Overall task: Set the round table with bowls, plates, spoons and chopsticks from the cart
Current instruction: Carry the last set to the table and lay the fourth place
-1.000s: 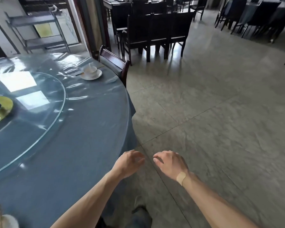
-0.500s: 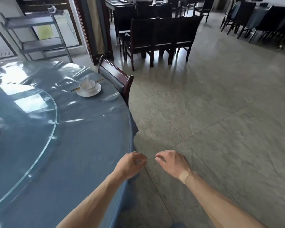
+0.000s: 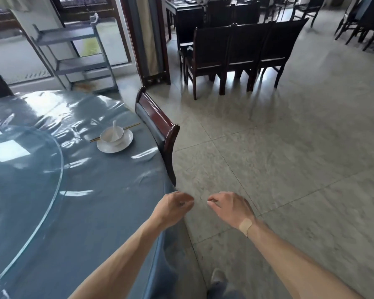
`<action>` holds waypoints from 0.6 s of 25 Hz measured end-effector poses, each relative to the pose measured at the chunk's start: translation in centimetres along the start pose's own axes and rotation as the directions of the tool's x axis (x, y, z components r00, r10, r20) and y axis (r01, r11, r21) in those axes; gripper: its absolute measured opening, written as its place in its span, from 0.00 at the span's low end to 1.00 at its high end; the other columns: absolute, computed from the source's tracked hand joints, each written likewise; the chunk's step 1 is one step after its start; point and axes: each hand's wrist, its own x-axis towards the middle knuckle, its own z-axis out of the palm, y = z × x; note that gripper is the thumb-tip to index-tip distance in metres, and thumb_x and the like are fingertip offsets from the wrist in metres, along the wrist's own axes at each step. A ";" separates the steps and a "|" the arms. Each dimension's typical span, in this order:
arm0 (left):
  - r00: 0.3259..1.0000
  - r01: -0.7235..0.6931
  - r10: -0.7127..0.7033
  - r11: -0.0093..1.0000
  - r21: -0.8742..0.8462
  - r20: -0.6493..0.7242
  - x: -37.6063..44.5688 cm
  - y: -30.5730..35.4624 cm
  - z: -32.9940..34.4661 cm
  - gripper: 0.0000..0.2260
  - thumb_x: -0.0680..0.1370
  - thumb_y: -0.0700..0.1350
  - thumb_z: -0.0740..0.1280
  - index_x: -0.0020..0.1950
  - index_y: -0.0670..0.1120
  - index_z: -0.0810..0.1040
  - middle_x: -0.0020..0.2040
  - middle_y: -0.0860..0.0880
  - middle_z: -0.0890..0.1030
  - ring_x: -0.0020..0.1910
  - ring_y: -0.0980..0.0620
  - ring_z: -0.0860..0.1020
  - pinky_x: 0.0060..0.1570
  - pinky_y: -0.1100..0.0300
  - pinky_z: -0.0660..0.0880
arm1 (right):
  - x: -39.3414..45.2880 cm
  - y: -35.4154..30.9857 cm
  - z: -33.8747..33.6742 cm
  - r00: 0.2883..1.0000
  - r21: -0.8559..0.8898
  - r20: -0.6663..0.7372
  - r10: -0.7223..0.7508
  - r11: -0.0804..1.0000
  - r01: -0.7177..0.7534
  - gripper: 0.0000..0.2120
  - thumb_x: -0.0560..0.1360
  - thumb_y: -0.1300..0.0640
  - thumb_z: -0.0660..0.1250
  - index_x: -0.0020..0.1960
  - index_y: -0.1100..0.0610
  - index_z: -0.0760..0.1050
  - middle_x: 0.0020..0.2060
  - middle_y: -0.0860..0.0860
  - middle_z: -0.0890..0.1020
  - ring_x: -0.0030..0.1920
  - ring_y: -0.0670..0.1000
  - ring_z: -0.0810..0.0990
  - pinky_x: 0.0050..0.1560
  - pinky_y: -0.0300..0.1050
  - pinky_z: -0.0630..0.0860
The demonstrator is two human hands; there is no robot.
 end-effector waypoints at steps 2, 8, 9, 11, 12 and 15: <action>1.000 0.018 -0.018 1.000 -0.008 -0.025 3.3 1.3 -0.5 0.10 0.78 0.52 0.68 0.55 0.52 0.85 0.54 0.56 0.84 0.49 0.61 0.80 0.52 0.65 0.74 | 3.5 1.7 -1.8 0.999 -0.005 0.019 -0.030 1.000 0.030 0.14 0.79 0.43 0.61 0.55 0.48 0.81 0.51 0.47 0.85 0.50 0.50 0.83 0.48 0.45 0.78; 0.992 0.056 -0.061 0.997 -0.050 -0.109 12.3 3.4 -3.0 0.10 0.78 0.51 0.68 0.57 0.51 0.84 0.55 0.54 0.84 0.52 0.58 0.81 0.57 0.59 0.77 | 13.2 5.0 -5.9 0.992 -0.021 0.028 -0.122 0.992 0.123 0.16 0.78 0.42 0.60 0.58 0.47 0.80 0.53 0.46 0.85 0.52 0.49 0.82 0.48 0.42 0.75; 0.991 0.057 -0.063 0.997 -0.055 -0.118 13.8 3.5 -3.4 0.10 0.78 0.51 0.68 0.57 0.50 0.84 0.55 0.54 0.84 0.52 0.58 0.81 0.57 0.59 0.77 | 14.9 5.3 -6.4 0.990 -0.024 0.030 -0.138 0.990 0.138 0.16 0.78 0.42 0.60 0.59 0.47 0.80 0.54 0.46 0.84 0.53 0.49 0.82 0.49 0.43 0.75; 0.988 0.049 -0.059 0.996 -0.074 -0.144 16.5 3.6 -4.3 0.10 0.78 0.51 0.69 0.57 0.50 0.84 0.55 0.54 0.84 0.51 0.58 0.81 0.56 0.62 0.76 | 18.0 5.4 -7.4 0.986 -0.024 0.030 -0.163 0.986 0.164 0.17 0.78 0.42 0.60 0.59 0.48 0.80 0.54 0.46 0.84 0.54 0.49 0.82 0.51 0.44 0.76; 0.986 0.046 -0.060 0.995 -0.094 -0.154 17.9 3.5 -4.7 0.10 0.79 0.50 0.69 0.57 0.50 0.84 0.54 0.55 0.84 0.51 0.59 0.81 0.55 0.63 0.75 | 19.7 5.5 -7.8 0.984 -0.022 0.033 -0.175 0.984 0.176 0.16 0.78 0.42 0.60 0.59 0.47 0.80 0.54 0.46 0.84 0.54 0.49 0.82 0.51 0.45 0.75; 0.982 0.026 -0.054 0.987 -0.156 -0.181 22.9 3.1 -6.4 0.09 0.78 0.51 0.69 0.56 0.52 0.85 0.52 0.57 0.85 0.50 0.63 0.80 0.54 0.66 0.74 | 25.3 5.4 -9.3 0.980 -0.021 0.023 -0.198 0.980 0.198 0.17 0.79 0.42 0.59 0.60 0.47 0.79 0.54 0.45 0.84 0.54 0.49 0.82 0.53 0.46 0.75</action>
